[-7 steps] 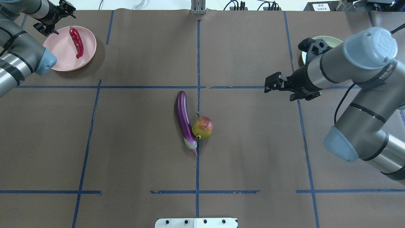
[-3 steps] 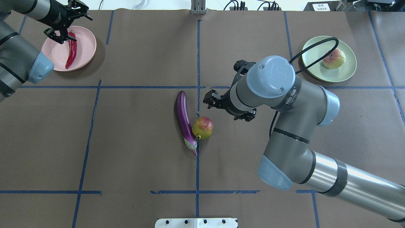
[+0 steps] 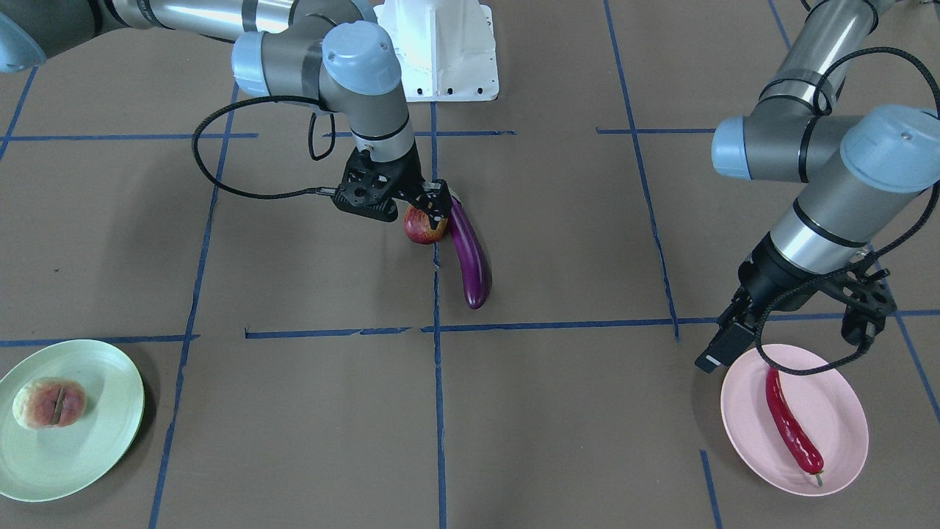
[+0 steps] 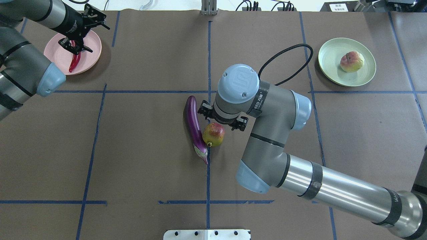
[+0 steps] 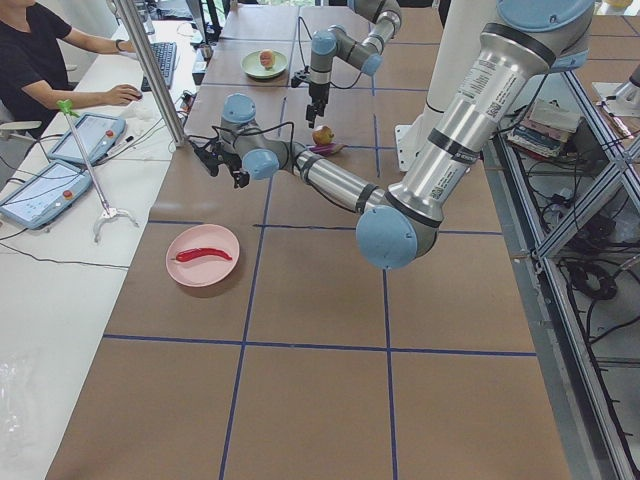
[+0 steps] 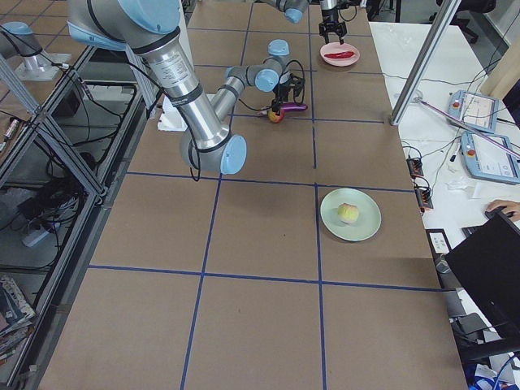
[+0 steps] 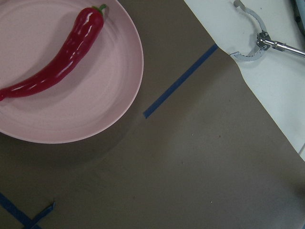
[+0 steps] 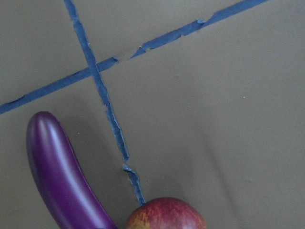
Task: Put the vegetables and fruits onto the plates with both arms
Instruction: 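Grasp the pomegranate with the right gripper while the left gripper releases the chili, then carry the pomegranate toward the green plate while the left gripper grasps the eggplant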
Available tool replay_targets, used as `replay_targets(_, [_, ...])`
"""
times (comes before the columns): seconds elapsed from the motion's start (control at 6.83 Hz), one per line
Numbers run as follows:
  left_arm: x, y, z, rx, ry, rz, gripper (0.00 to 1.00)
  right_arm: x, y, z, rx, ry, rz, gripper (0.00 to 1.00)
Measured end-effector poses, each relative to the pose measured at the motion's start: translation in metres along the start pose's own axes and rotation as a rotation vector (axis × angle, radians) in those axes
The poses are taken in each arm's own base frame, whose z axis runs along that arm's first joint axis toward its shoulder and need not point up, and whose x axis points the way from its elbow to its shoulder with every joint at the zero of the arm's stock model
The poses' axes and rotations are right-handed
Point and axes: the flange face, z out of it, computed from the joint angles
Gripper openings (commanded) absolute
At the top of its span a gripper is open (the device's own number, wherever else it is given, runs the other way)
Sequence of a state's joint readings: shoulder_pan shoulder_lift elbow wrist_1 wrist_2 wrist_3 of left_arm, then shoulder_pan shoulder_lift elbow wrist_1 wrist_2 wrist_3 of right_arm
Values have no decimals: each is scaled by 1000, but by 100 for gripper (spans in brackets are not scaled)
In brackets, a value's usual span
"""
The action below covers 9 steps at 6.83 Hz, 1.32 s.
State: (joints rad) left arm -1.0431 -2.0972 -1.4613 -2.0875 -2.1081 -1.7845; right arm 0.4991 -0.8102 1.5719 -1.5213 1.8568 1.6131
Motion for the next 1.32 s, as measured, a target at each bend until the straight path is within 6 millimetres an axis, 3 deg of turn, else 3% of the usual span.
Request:
replay_targets(0.29, [1, 11, 6, -11, -6, -3, 100, -6, 15, 22, -15, 39, -10, 99])
replay_targets(0.44, [3, 23, 12, -19, -8, -19, 100, -5, 17, 29, -17, 50, -12, 91])
replay_targets(0.59, [6, 44, 23, -31, -13, -27, 100, -6, 19, 34, -19, 58, -13, 38])
replay_targets(0.73, [10, 77, 38, -59, -21, -7, 100, -7, 20, 35, -20, 59, -12, 1])
replay_targets(1.02, [17, 140, 59, -124, -32, 48, 100, -9, 13, 28, -24, 48, -4, 0])
replay_targets(1.17, [19, 177, 69, -164, -38, 86, 100, 0, -12, 11, -35, 30, 16, 0])
replay_targets(1.32, [21, 221, 79, -212, -42, 131, 100, 23, -52, -16, -46, 5, 29, 0])
